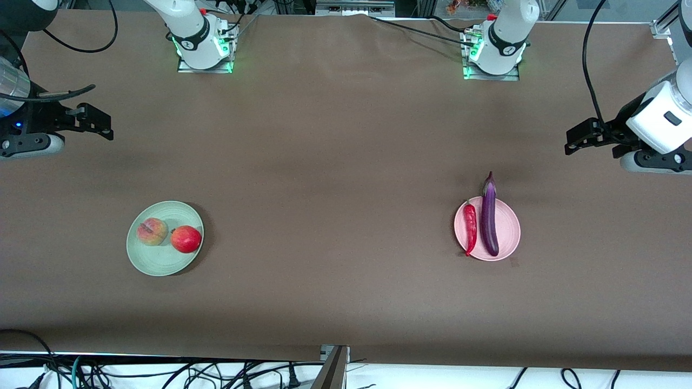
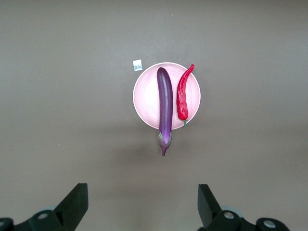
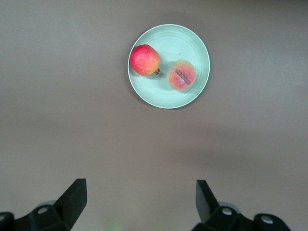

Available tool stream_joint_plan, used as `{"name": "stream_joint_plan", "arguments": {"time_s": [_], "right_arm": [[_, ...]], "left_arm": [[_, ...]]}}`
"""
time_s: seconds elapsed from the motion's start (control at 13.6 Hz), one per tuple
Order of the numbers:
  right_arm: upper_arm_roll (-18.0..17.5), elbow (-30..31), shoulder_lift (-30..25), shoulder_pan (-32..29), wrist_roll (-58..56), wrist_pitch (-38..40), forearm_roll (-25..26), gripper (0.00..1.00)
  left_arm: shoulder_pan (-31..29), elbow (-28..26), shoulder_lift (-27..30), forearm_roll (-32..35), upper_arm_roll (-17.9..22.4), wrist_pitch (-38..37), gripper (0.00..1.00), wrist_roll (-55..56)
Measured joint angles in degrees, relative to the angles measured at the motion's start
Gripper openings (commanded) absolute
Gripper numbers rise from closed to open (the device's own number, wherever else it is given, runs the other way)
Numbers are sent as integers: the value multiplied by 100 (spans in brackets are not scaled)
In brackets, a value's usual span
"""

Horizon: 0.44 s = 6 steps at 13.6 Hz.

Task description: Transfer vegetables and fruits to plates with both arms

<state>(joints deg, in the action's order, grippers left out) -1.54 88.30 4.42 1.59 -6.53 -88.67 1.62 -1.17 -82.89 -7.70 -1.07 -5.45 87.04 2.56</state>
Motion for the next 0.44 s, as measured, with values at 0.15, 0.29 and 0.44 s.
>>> {"name": "stream_joint_plan", "arguments": {"time_s": [0.15, 0.29, 0.44], "right_arm": [[0, 0, 23, 0, 0, 0, 0, 100], [0, 0, 42, 0, 0, -1, 0, 100], [0, 0, 43, 0, 0, -2, 0, 100]], "left_arm": [[2, 0, 0, 0, 0, 0, 100, 0], [2, 0, 0, 0, 0, 0, 100, 0], [2, 0, 0, 0, 0, 0, 100, 0]]}}
